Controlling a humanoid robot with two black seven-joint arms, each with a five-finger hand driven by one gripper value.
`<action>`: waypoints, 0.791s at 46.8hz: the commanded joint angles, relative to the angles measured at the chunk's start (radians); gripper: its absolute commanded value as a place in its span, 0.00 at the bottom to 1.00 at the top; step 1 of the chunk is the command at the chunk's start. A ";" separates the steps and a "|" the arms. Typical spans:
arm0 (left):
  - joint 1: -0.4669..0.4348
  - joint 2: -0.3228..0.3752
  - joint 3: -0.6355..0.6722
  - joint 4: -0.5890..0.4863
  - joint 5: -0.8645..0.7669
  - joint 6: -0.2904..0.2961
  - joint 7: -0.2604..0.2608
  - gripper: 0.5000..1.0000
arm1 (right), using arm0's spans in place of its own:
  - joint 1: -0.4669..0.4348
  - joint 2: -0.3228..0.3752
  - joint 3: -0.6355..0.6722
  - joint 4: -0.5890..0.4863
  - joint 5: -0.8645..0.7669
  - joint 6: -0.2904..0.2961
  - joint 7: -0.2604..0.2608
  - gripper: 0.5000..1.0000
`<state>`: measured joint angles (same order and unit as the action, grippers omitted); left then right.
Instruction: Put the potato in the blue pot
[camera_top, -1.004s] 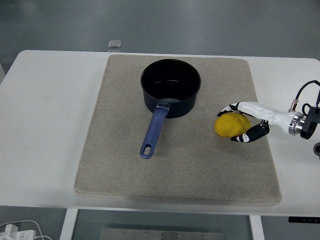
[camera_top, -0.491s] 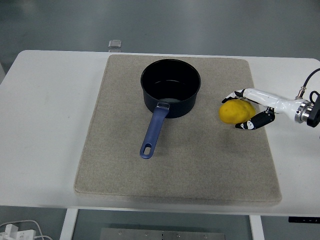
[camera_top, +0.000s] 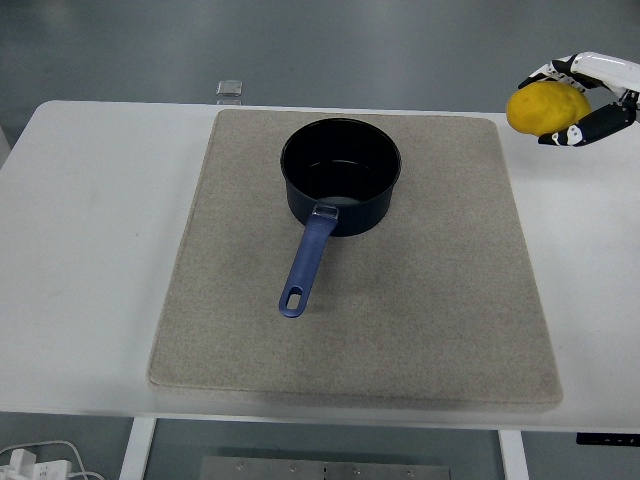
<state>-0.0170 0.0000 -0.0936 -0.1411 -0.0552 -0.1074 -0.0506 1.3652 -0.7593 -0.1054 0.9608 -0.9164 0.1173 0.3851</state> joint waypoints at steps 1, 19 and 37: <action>0.000 0.000 0.000 0.000 0.000 0.000 0.000 1.00 | 0.003 0.008 0.001 0.000 0.001 -0.001 0.000 0.00; 0.000 0.000 0.000 0.000 0.000 0.000 0.000 1.00 | 0.101 0.213 -0.002 -0.002 0.002 -0.005 -0.017 0.00; 0.000 0.000 0.000 0.000 0.000 0.000 0.000 1.00 | 0.166 0.503 -0.016 -0.138 0.005 0.005 -0.032 0.00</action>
<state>-0.0167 0.0000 -0.0936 -0.1411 -0.0552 -0.1073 -0.0515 1.5285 -0.2898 -0.1195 0.8481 -0.9115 0.1205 0.3525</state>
